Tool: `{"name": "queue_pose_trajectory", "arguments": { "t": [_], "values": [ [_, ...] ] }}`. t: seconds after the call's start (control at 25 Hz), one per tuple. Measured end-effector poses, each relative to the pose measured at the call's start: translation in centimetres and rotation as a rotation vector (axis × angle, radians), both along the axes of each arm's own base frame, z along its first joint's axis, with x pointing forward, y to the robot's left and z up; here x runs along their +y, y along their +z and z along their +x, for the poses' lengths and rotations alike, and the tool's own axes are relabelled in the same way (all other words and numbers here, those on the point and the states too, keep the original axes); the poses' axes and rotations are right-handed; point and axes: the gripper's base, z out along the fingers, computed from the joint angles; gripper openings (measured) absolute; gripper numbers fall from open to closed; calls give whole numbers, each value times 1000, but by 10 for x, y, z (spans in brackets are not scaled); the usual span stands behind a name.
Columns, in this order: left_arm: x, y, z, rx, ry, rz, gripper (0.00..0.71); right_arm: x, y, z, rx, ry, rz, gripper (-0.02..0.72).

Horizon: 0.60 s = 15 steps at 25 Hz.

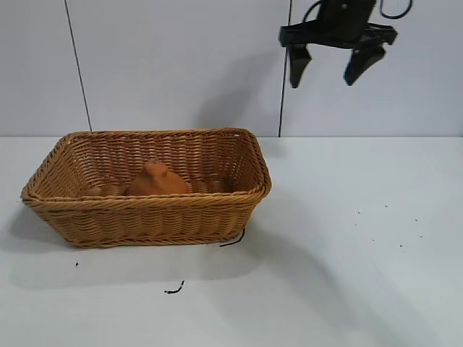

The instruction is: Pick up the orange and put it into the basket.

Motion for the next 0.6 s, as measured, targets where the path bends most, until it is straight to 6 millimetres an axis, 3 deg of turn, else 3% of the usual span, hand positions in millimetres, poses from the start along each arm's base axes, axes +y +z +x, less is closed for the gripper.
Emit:
{"name": "queue_pose_trajectory", "arguments": {
  "t": [0.36, 0.48, 0.6],
  "values": [
    [0, 0, 0, 0, 0, 0, 639, 3, 4, -6, 10, 12, 21, 654],
    [0, 0, 0, 0, 0, 0, 639, 0, 12, -24, 40, 23, -10, 654],
    [0, 0, 0, -1, 1, 1, 639, -2, 19, -55, 93, 31, -28, 654]
  ]
}}
